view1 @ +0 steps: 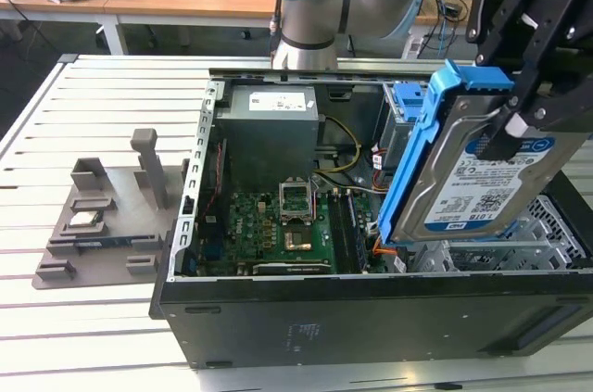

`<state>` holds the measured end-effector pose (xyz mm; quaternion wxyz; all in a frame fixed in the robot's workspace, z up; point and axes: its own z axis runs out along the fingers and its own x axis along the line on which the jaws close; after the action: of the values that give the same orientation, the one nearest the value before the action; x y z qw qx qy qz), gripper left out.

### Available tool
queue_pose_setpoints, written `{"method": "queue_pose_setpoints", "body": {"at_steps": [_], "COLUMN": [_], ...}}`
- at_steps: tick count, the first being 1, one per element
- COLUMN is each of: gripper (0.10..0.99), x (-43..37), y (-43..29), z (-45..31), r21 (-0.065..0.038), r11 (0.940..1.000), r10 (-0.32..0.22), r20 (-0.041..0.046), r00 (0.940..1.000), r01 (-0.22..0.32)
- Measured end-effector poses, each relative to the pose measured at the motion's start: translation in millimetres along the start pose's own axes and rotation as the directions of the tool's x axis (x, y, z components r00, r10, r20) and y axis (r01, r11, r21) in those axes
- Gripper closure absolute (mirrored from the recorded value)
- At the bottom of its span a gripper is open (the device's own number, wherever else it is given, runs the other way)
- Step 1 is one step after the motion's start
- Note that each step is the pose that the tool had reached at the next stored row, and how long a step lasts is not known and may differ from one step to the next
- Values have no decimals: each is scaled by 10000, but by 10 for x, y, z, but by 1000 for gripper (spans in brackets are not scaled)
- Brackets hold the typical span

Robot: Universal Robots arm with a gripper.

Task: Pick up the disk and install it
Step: 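Pick up the disk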

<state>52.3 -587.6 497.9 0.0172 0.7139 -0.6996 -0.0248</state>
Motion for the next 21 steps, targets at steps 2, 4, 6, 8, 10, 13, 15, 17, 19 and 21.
{"method": "queue_pose_setpoints", "body": {"at_steps": [2, 4, 6, 8, 10, 13, 15, 17, 19, 21], "gripper": [725, 725, 725, 725, 725, 725, 725, 725, 725, 725], "x": [1, 2, 4, 5, -2, -27, -52, -90, -136, -136], "y": [-56, -95, -161, -221, -288, -348, -383, -422, -470, -472], "z": [1, 2, 7, 12, 14, 12, 12, 11, 9, 8], "r21": [0, 0, -1, 0, -1, -1, -1, -1, -1, -1], "r11": [10000, 10000, 10000, 10000, 10000, 10000, 10000, 10000, 10000, 10000], "r10": [0, 0, 1, 2, 1, 2, 2, 4, 3, 5], "r20": [-4, -11, -18, -23, -30, -40, -46, -55, -62, -63], "r00": [10000, 10000, 10000, 10000, 10000, 10000, 10000, 10000, 10000, 10000], "r01": [0, 0, -1, -2, -1, -2, -2, -4, -3, -5]}}
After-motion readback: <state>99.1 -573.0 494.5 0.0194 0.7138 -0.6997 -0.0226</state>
